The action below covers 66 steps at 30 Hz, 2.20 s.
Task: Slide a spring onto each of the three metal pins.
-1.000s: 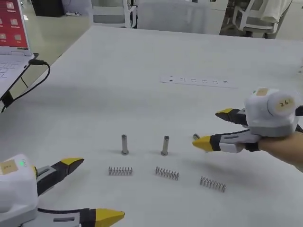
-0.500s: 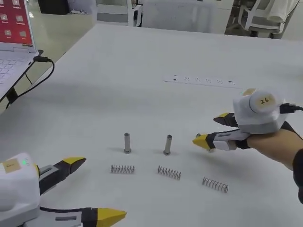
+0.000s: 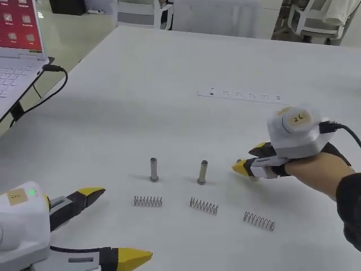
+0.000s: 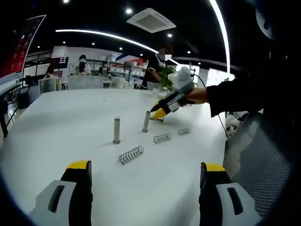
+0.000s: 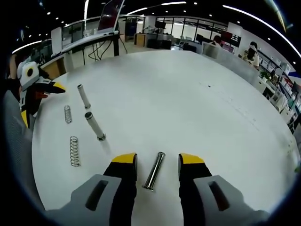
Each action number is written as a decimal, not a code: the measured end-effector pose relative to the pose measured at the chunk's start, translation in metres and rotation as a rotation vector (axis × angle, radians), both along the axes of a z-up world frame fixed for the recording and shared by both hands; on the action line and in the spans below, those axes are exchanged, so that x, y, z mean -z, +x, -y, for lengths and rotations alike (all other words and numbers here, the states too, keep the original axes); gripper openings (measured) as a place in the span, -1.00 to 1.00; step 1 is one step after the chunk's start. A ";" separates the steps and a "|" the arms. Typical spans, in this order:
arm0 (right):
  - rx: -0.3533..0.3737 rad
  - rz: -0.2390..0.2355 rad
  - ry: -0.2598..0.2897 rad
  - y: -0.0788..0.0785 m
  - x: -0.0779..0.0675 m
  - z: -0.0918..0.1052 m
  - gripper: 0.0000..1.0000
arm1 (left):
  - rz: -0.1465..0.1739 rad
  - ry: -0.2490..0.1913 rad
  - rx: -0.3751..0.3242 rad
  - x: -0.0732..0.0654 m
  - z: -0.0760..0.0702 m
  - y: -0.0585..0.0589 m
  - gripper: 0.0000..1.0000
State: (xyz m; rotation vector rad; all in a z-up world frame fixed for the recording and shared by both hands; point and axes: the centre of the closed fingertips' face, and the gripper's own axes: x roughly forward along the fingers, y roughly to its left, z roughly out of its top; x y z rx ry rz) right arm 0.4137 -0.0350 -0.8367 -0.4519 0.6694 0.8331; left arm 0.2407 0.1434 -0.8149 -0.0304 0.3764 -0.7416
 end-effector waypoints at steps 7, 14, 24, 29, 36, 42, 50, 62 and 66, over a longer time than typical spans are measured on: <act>0.008 -0.012 -0.029 0.002 0.006 -0.002 -0.49 | -0.001 -0.001 -0.003 0.000 -0.001 0.000 0.85; 0.038 -0.048 -0.031 0.002 0.007 -0.004 -0.61 | 0.001 -0.008 -0.003 -0.001 -0.003 0.000 0.83; 0.067 -0.081 -0.045 0.002 0.012 -0.003 -0.73 | 0.002 -0.012 0.003 -0.001 0.000 -0.001 0.82; 0.086 -0.102 -0.050 0.002 0.015 -0.002 -0.77 | 0.004 -0.011 0.002 -0.002 0.000 0.000 0.83; 0.102 -0.116 -0.050 0.005 0.016 -0.003 -0.80 | 0.007 -0.012 0.001 -0.002 0.000 0.001 0.82; 0.138 -0.146 -0.029 0.004 0.017 -0.001 -0.85 | 0.007 -0.015 0.004 -0.002 0.001 0.001 0.82; 0.148 -0.154 -0.033 0.008 0.018 0.000 -0.88 | 0.009 -0.015 0.004 -0.002 0.001 0.002 0.82; 0.152 -0.141 -0.023 0.007 0.010 0.000 -0.89 | 0.012 -0.015 0.005 -0.004 0.002 0.002 0.81; 0.154 -0.130 -0.016 0.005 0.004 0.001 -0.89 | 0.015 -0.013 0.010 -0.005 0.002 0.002 0.81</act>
